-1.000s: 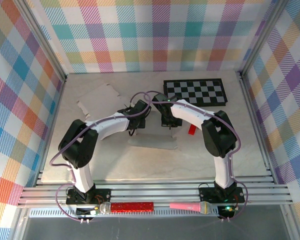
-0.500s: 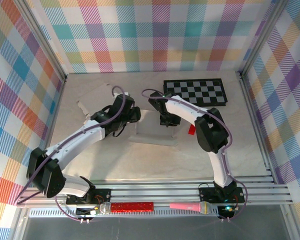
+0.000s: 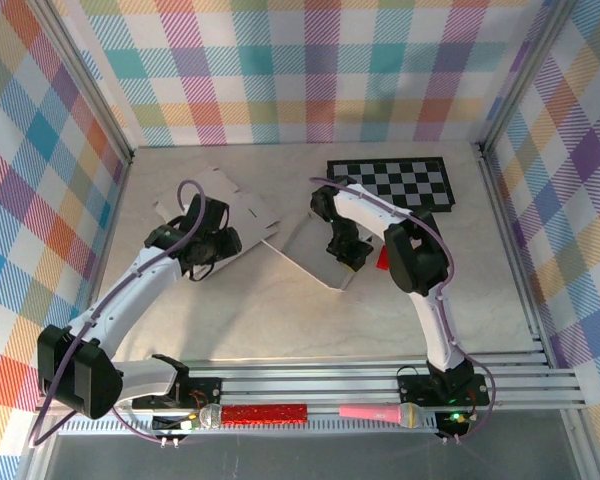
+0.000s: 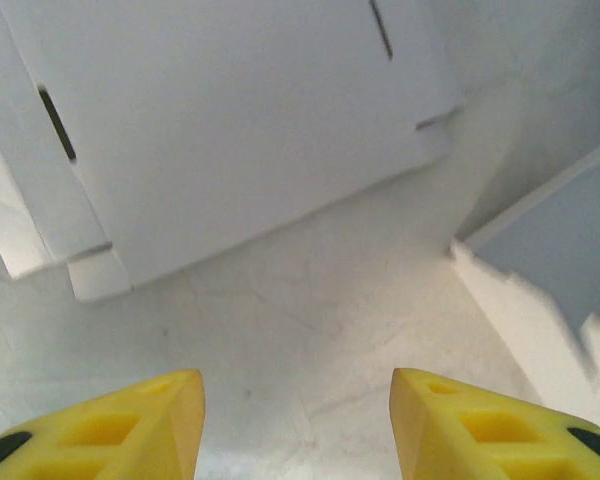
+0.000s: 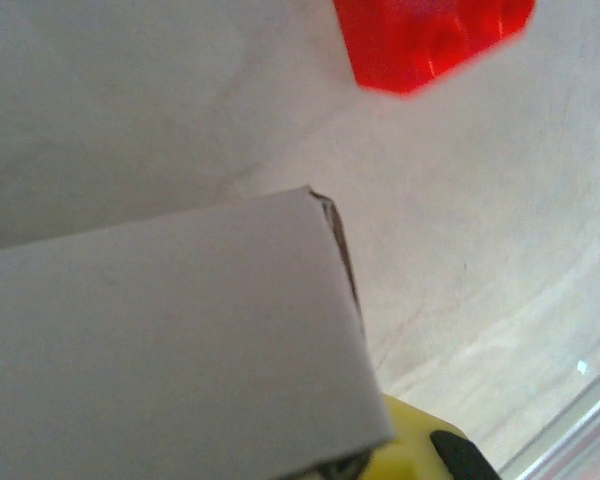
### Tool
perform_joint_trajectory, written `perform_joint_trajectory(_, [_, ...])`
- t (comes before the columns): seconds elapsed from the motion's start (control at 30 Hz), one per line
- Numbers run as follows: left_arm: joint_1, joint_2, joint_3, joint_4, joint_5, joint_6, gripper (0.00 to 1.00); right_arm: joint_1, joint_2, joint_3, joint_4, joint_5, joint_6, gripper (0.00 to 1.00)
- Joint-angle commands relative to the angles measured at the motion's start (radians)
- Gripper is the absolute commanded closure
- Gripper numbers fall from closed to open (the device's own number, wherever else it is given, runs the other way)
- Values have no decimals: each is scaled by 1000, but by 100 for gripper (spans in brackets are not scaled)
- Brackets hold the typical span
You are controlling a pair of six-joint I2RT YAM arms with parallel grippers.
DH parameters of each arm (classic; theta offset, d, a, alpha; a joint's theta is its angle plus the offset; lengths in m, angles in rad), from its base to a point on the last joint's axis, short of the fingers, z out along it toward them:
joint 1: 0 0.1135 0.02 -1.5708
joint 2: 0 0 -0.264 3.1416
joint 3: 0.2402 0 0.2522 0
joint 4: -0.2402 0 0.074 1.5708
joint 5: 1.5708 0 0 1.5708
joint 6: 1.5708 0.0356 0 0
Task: Fold the paper box
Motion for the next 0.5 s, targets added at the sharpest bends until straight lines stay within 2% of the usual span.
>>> perform_joint_trajectory(0.0, [6,-32,-62,-22,117,-62,49,-4,48,-7,-94,-143,207,100])
perform_joint_trajectory(0.23, [-19,-36,-170,118,260,-121,52,3,82,-51,-94,-345,357,100])
perform_joint_trajectory(0.47, [-88,33,-189,197,258,-108,53,24,44,-184,32,-426,433,100])
